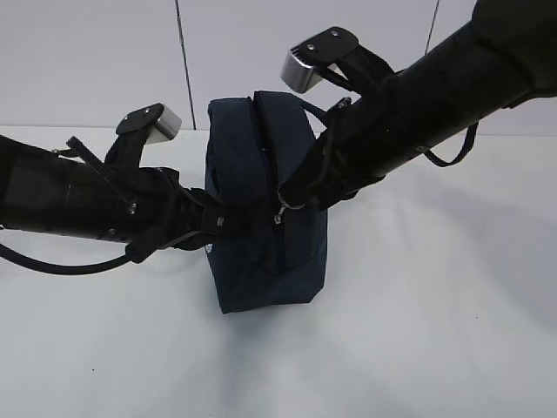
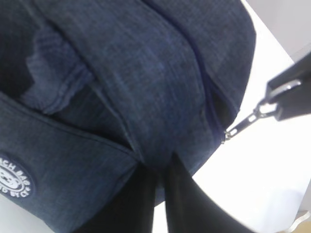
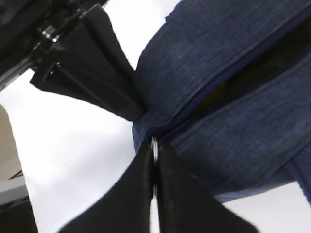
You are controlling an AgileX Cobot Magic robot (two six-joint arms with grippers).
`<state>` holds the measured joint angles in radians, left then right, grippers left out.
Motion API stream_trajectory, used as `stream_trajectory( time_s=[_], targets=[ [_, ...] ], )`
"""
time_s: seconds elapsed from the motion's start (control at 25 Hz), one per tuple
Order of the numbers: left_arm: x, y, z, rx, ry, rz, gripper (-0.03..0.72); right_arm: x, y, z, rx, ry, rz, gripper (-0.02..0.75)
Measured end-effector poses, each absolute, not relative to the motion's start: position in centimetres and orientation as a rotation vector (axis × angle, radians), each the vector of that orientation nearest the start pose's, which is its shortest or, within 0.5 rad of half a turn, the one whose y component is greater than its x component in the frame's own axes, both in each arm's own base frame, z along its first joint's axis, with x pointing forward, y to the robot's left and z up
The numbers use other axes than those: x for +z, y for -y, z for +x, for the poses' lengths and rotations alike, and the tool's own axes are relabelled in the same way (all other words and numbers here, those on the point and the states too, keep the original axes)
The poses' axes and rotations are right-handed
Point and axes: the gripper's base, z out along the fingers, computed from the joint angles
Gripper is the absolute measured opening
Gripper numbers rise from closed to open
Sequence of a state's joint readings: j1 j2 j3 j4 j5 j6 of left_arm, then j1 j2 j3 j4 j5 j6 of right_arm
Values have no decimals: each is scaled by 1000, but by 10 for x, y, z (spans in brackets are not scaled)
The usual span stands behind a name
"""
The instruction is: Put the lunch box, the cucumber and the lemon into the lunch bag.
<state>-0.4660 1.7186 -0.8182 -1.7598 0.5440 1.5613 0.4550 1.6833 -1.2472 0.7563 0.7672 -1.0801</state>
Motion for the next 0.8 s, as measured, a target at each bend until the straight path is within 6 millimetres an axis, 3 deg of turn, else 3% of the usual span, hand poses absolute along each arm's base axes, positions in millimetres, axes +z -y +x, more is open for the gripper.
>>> stream_trajectory(
  time_s=[0.2, 0.48, 0.8],
  targets=[
    [179, 188, 273, -956, -2272, 564, 8, 267, -201, 311, 631, -2097, -1224, 20],
    [177, 187, 272, -944, -2281, 559, 8, 280, -206, 323, 615, -2040, -1190, 20],
    [173, 186, 268, -956, -2299, 555, 8, 271, -208, 336, 568, -2040, -1135, 20]
  ],
)
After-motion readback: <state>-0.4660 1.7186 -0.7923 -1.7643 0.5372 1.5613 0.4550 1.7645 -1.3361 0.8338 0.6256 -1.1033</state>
